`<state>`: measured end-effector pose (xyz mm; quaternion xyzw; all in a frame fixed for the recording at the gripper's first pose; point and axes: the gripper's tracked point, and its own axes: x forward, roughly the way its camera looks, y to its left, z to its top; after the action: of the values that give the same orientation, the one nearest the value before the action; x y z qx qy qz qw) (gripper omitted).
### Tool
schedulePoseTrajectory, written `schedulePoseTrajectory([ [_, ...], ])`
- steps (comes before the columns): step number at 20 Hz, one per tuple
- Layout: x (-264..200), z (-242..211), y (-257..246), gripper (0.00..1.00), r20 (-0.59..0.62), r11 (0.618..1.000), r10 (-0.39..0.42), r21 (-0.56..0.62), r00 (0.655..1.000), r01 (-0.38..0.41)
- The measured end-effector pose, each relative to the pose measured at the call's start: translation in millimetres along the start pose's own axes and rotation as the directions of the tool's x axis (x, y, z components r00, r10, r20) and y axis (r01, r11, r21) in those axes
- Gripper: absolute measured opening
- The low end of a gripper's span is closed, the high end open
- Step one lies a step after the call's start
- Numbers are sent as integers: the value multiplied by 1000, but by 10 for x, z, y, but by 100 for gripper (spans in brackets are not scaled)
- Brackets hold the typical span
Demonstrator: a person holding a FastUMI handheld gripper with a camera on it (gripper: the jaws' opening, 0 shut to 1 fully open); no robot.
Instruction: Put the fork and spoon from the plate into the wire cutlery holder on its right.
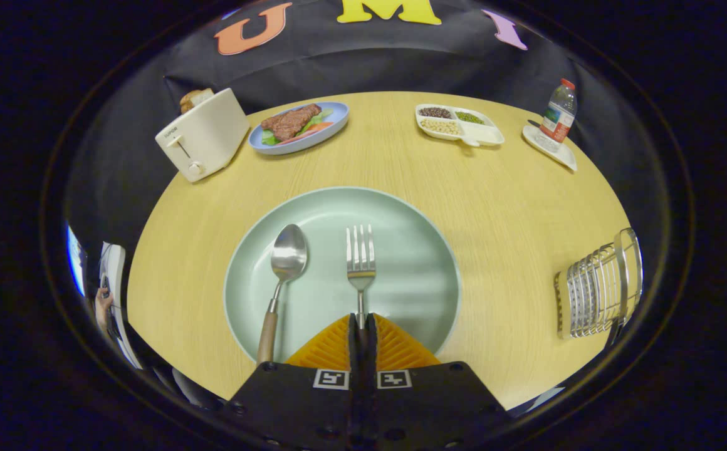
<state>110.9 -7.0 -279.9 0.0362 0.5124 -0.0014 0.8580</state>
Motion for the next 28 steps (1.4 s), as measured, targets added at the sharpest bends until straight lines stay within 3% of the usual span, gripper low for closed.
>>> schedulePoseTrajectory([
  [12, -869, 145, -286, 2, 173, 1000, 11, 4, 985, -12],
  [21, -1489, 182, -1202, 2, 278, 996, -65, 79, 958, 44],
  [28, -1639, 115, -1945, 2, 279, 988, -120, 125, 953, 88],
])
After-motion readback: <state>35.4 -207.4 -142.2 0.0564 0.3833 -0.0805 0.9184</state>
